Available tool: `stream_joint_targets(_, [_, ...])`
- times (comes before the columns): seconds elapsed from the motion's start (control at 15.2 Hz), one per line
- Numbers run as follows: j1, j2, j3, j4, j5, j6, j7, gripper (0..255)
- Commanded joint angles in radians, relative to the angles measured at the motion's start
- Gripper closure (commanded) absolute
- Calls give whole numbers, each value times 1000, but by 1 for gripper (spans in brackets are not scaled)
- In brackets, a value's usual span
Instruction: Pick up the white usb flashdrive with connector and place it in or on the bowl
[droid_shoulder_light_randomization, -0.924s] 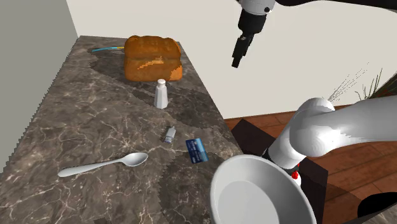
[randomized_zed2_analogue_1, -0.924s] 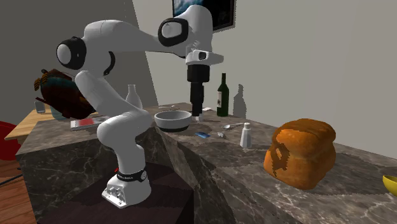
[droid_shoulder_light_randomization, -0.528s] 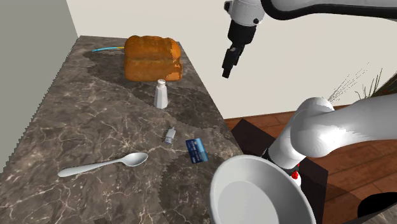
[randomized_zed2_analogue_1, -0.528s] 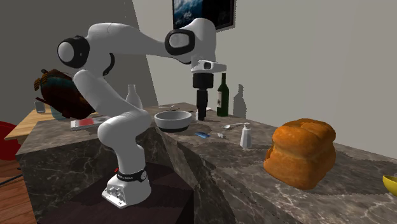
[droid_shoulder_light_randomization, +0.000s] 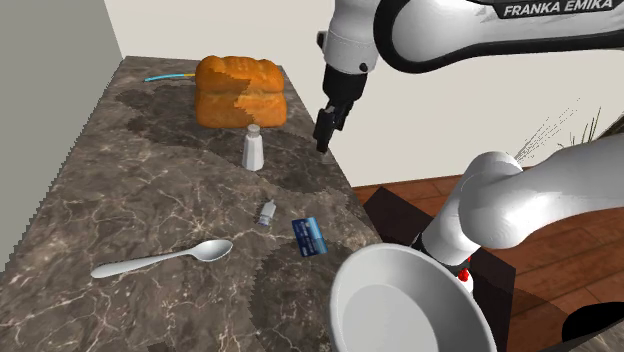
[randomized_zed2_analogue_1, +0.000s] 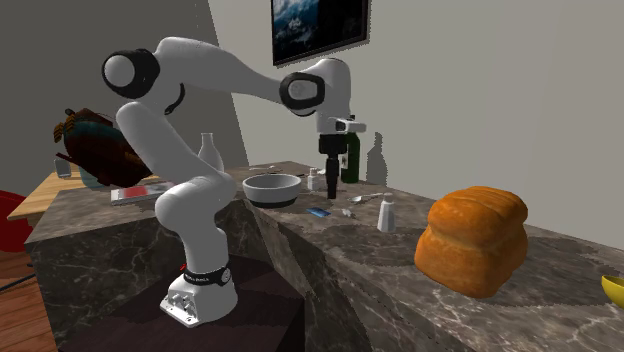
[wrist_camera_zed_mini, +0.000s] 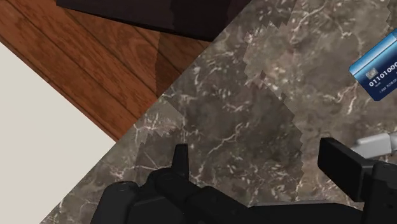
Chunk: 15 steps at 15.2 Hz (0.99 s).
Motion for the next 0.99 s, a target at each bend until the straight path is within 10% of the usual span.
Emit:
stream_joint_targets(0.0, [19,28,36,-7,30,39,39,0])
stream_joint_targets(0.92, [74,332,257,66,106,304,265,0])
